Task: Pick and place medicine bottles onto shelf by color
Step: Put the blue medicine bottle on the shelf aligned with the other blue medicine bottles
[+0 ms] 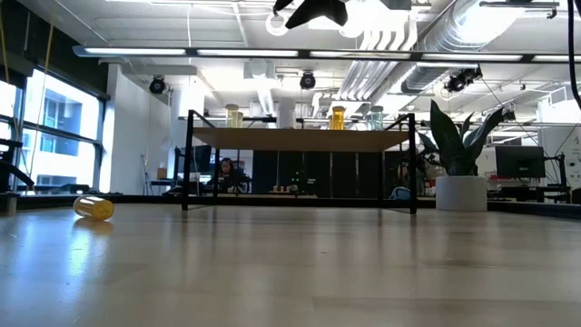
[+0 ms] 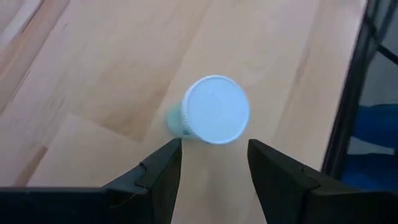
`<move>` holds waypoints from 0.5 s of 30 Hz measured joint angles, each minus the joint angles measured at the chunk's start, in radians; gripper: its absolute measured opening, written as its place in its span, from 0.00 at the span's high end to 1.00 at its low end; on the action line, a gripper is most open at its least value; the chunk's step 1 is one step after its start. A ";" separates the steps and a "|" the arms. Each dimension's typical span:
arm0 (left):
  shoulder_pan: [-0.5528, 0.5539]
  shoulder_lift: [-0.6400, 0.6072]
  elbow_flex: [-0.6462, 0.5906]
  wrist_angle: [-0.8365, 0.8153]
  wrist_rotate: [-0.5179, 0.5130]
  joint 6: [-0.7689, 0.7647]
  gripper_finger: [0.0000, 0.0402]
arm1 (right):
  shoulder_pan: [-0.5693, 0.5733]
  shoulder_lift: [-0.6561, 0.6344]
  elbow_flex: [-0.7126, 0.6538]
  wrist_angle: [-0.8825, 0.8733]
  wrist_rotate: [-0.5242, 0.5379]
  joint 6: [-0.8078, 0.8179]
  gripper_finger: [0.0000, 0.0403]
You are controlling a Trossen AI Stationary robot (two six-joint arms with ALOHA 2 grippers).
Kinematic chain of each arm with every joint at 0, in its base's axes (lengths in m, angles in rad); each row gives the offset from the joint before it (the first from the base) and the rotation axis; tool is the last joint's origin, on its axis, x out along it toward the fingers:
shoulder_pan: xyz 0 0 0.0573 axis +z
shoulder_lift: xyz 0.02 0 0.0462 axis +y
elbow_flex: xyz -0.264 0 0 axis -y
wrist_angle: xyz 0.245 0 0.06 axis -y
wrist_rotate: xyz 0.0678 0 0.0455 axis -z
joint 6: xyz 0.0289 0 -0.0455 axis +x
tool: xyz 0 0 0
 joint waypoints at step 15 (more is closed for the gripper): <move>0.000 0.089 0.000 0.023 -0.068 -0.022 0.57 | 0.000 0.000 0.000 0.000 0.000 -0.011 0.57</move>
